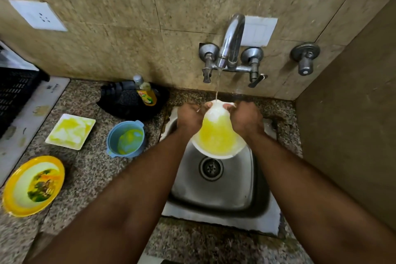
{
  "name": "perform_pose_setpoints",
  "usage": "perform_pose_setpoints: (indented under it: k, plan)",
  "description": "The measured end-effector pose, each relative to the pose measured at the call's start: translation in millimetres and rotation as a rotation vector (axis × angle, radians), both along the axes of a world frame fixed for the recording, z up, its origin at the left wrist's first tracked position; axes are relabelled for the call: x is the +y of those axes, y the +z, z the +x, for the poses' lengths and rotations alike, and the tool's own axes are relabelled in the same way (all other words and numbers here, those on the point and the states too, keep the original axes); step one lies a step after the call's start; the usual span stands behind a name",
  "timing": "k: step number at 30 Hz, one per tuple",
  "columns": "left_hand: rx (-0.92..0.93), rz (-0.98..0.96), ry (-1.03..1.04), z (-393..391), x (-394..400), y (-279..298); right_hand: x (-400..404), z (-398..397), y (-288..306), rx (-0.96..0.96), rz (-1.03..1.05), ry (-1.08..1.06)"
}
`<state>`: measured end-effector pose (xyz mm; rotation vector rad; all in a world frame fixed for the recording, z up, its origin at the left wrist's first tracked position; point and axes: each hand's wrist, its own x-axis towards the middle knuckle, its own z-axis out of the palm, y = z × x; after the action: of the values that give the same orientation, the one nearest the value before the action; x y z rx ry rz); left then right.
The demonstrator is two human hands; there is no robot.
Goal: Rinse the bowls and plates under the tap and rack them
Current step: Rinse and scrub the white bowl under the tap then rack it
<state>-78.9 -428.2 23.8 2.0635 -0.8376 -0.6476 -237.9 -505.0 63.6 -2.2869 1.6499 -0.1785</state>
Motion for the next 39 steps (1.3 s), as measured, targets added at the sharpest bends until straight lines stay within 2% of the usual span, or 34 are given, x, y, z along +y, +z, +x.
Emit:
perform_pose_setpoints:
  k: [5,7,10,13,15,18,19,21,25,30,34,37,39]
  plan:
    - [0.119,0.057,-0.182,-1,9,-13,9,-12,-8,0.029,0.015,-0.137]
    - [0.068,0.122,-0.134,-5,10,-15,14,-10,-10,0.023,0.024,-0.194]
    - [-0.055,0.252,0.058,-11,8,-19,19,-11,-13,-0.095,0.109,-0.358]
    - [-0.035,0.263,0.065,-8,11,-21,15,-18,-17,-0.195,0.136,-0.328]
    - [0.080,0.161,0.013,-10,17,-21,11,-21,-16,-0.191,0.184,-0.311]
    - [0.468,-0.053,0.094,-18,25,-26,10,-21,-18,-0.213,0.209,-0.370]
    - [0.594,-0.097,0.151,-21,27,-29,15,-18,-16,-0.204,0.179,-0.353]
    - [0.699,-0.136,0.246,-23,31,-29,30,-13,-15,-0.147,0.085,-0.226]
    - [0.559,-0.130,0.310,-20,35,-31,50,-9,-30,0.191,-0.182,0.193]
    - [0.423,-0.095,0.303,-13,37,-22,63,-10,-34,0.295,-0.230,0.442]
    - [0.491,-0.043,0.303,-19,40,-11,64,2,-34,0.324,-0.122,0.379]
    - [0.559,-0.097,0.294,-27,36,-12,63,24,-29,0.208,0.120,0.499]
    - [0.568,-0.132,0.280,-25,31,-9,67,26,-25,0.109,0.180,0.572]
